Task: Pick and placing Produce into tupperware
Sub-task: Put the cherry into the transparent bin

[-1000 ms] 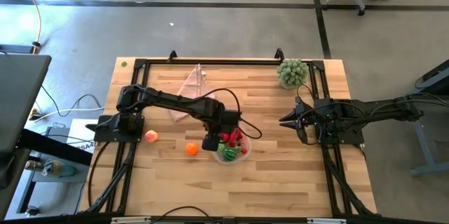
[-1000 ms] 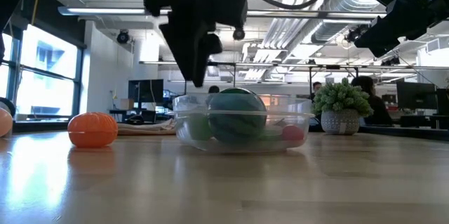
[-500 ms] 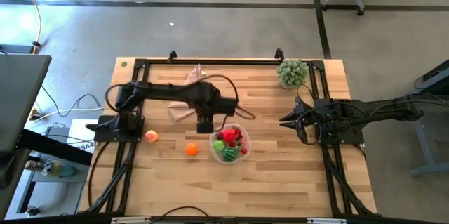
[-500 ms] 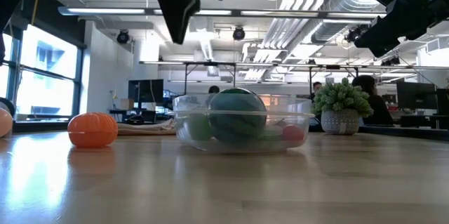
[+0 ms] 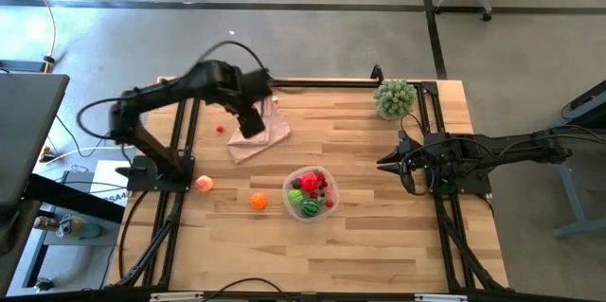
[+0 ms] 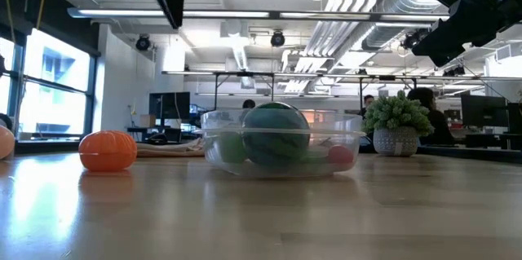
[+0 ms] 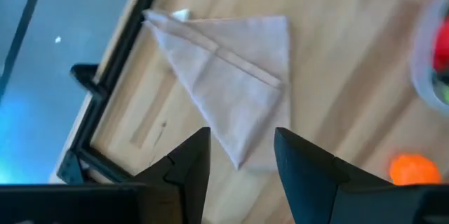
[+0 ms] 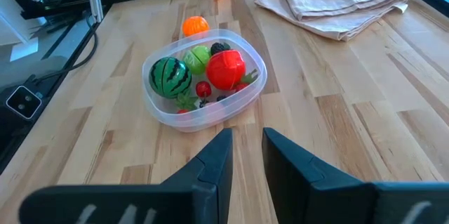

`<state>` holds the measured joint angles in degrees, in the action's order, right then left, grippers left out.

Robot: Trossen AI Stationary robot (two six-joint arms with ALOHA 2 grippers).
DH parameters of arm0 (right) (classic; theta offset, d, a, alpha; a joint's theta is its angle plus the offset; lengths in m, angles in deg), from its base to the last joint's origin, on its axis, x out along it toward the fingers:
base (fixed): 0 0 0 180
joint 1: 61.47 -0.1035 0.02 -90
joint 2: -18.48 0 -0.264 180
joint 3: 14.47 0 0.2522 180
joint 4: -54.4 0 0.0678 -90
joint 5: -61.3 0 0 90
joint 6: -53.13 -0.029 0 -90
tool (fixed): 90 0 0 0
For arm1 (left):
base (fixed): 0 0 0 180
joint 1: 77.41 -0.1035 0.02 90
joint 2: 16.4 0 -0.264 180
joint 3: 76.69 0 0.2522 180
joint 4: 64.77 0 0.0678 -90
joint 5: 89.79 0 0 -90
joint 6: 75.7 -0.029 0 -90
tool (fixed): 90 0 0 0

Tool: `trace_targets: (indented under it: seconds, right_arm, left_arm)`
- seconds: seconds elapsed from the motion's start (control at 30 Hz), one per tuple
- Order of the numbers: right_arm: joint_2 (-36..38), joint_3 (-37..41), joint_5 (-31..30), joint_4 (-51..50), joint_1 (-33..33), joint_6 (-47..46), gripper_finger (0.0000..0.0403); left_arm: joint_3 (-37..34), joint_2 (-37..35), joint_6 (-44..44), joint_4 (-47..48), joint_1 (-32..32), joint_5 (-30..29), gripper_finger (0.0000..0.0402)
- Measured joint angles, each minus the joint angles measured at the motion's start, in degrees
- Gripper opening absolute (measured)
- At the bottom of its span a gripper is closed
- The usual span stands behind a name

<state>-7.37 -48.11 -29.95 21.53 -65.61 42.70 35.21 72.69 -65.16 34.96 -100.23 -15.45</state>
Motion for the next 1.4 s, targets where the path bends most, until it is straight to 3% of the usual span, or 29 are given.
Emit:
trace_targets:
  seconds: [0.17,0.37,0.57,0.73,1.4]
  right_arm:
    - [-0.02,0.00,0.00,0.00,0.00,0.00,0.0068]
    - [-0.01,0.00,0.00,0.02,0.01,0.00,0.0068]
    - [-0.02,0.00,0.00,0.02,0.00,0.00,0.0068]
    - [-0.01,0.01,0.00,0.04,0.01,0.00,0.0068]
    - [-0.02,0.01,0.00,0.04,0.01,0.00,0.0068]
  left_arm:
    - [-10.08,-5.46,0.36,-4.71,-9.52,1.58,0.0147]
    - [-21.46,-6.18,0.10,-9.49,-20.87,5.86,0.0145]
    - [-30.11,-5.96,-3.01,-15.52,-28.96,11.52,0.0145]
    - [-36.25,-5.96,-2.03,-19.03,-34.12,11.79,0.0145]
    - [-47.20,-4.49,0.35,-29.85,-34.55,14.12,0.0145]
